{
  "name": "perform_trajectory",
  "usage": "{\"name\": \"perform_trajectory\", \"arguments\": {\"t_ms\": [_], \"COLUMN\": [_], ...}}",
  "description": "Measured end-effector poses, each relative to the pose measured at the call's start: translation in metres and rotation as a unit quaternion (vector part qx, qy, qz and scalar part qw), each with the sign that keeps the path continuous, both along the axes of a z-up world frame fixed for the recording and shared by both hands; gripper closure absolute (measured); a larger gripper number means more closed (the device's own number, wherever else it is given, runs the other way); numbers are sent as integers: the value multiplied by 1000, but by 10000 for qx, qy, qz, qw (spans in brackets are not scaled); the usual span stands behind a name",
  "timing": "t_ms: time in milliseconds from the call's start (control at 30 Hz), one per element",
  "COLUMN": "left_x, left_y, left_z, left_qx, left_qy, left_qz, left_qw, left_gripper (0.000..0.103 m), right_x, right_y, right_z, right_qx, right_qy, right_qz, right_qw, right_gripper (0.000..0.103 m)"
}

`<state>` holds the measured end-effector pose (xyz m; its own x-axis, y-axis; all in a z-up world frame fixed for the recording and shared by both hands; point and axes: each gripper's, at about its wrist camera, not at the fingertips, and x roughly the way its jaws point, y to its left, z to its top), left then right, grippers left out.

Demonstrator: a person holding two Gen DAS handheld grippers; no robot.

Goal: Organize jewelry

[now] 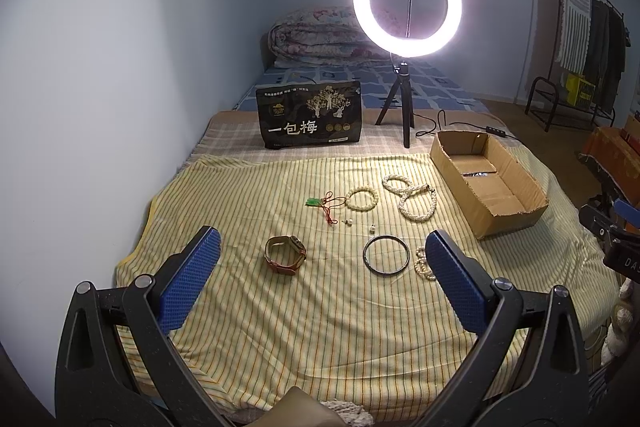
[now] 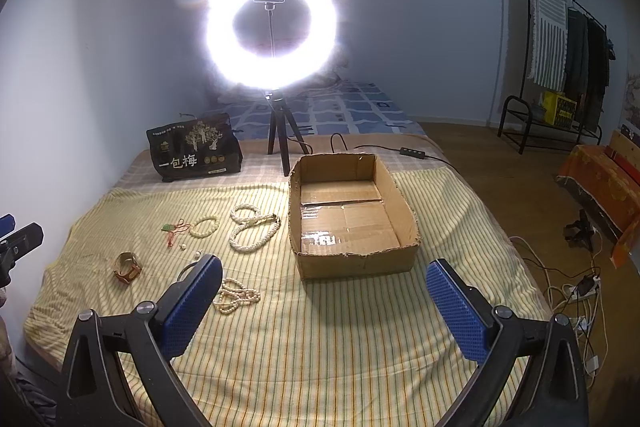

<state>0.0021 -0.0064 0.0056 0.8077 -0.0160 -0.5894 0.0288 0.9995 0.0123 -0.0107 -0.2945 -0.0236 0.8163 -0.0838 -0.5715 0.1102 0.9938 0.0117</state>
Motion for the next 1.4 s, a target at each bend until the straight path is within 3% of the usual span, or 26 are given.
{"name": "perform_trajectory", "arguments": {"t_ms": [1400], "left_x": [-1], "left_y": [2], "left_z": [2], "left_qx": [-21], "left_qy": [-27], "left_qz": [-8], "left_qw": [10000], "left_gripper": [0], "right_x": [1], "right_y": [4], "right_z": [-2], "right_qx": [44], "right_qy": [30], "right_qz": [111], "right_qw": [9999], "right_gripper": [0]}}
